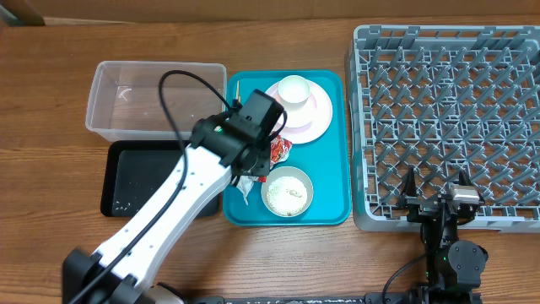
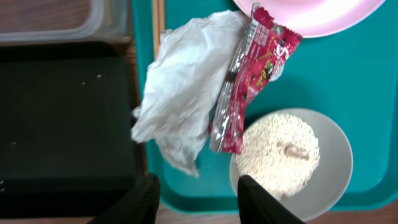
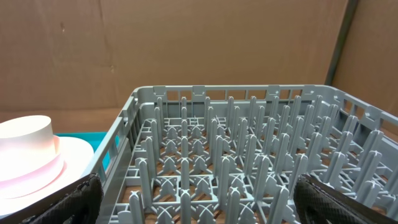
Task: Sort waste into correct bins and load items into the dishwasher
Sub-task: 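Move the left gripper over the red wrapper on the teal tray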
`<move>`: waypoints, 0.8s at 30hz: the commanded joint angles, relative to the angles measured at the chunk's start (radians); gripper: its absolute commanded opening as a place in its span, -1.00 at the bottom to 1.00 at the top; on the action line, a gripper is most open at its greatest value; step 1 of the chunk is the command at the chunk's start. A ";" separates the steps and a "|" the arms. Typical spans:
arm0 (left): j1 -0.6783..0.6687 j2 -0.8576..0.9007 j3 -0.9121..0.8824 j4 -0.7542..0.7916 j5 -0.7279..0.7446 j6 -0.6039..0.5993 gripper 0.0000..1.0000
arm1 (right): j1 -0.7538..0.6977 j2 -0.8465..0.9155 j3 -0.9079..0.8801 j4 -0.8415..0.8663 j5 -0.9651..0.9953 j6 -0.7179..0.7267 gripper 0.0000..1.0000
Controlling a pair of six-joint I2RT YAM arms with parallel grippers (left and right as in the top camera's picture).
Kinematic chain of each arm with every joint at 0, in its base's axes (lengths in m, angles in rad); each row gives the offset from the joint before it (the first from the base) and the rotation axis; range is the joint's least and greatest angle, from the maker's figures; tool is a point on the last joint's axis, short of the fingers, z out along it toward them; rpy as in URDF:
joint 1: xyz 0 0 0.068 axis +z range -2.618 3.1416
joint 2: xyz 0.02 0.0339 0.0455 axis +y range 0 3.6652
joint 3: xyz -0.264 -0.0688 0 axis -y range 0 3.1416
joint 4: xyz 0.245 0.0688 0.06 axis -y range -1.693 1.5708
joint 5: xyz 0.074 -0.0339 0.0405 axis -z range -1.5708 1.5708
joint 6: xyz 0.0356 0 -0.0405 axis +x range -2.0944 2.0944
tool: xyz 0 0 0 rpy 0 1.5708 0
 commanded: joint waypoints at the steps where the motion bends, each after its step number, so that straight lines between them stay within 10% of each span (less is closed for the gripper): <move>1: 0.006 0.058 -0.005 0.056 0.021 0.016 -0.27 | -0.002 -0.007 -0.010 0.003 0.006 -0.006 1.00; 24: 0.005 0.313 -0.005 0.294 0.010 0.113 -0.37 | -0.002 -0.007 -0.010 0.003 0.006 -0.006 1.00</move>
